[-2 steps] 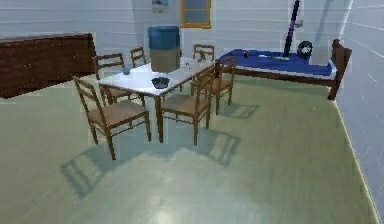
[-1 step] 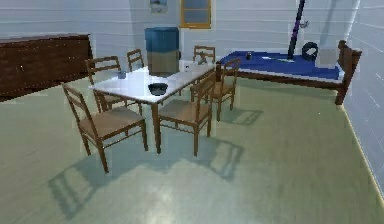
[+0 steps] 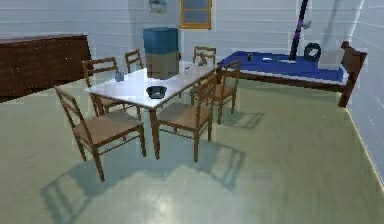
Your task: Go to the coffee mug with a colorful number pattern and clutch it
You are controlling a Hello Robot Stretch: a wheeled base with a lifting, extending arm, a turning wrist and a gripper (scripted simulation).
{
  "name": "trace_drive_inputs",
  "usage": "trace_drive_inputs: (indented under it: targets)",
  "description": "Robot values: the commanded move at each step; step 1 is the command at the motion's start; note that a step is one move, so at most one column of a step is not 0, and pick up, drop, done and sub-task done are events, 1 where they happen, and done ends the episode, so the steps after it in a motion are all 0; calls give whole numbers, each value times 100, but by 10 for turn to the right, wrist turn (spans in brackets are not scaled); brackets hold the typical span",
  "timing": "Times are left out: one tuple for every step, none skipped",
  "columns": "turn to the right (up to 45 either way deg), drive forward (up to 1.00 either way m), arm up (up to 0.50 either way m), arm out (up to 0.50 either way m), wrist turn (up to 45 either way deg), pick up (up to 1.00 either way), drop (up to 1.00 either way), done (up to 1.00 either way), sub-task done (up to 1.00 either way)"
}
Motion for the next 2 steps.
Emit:
trace_drive_inputs:
  targets:
    - [240,0,0,0,0,0,0,0,0]
    - [0,100,0,0,0,0,0,0,0]
